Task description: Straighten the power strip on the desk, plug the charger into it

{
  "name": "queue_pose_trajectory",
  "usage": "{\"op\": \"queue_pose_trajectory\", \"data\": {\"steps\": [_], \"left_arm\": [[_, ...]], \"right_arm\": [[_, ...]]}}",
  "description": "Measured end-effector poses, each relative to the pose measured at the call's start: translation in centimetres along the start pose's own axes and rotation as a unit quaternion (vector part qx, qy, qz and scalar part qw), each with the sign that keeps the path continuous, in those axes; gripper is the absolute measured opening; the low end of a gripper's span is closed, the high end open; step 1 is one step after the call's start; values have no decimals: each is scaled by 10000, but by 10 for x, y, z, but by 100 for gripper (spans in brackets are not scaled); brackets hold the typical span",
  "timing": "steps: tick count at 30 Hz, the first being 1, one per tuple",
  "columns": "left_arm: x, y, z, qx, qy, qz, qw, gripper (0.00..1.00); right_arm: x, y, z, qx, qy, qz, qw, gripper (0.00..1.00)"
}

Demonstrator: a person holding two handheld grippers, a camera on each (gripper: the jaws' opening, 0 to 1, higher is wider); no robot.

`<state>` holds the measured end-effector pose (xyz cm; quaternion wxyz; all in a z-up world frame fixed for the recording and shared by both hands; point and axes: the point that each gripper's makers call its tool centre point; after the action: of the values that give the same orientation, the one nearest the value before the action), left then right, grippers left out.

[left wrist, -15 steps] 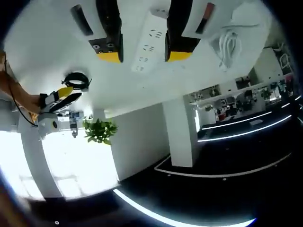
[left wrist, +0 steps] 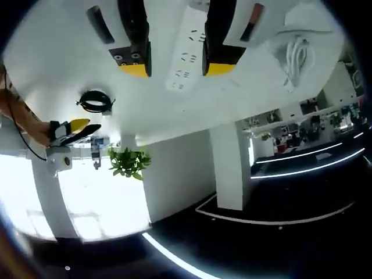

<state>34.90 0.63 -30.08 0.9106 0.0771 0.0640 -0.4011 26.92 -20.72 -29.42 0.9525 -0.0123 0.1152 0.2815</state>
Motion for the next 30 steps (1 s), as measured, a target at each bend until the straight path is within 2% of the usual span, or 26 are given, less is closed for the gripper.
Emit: {"op": "queue_pose_trajectory", "data": {"steps": [14, 26, 30], "left_arm": [[6, 7, -4, 39, 18, 116, 9999, 35], [5, 8, -7, 132, 39, 137, 9998, 35], [5, 10, -7, 26, 42, 117, 9999, 35]], "right_arm": [[14, -11, -8, 135, 71, 92, 9998, 37], [25, -13, -12, 150, 156, 176, 9996, 37], [32, -13, -12, 128, 173, 225, 9995, 37]]}}
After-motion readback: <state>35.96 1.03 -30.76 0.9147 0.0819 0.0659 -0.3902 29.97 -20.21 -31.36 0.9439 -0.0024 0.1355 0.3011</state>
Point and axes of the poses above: the point that each gripper's makers call its tool centre point, and the gripper's own axes: x roughly forward along the fingers, y roughly to its left, z roughly out of its top, and after that the axes turned 9 degrees about z, right-handed
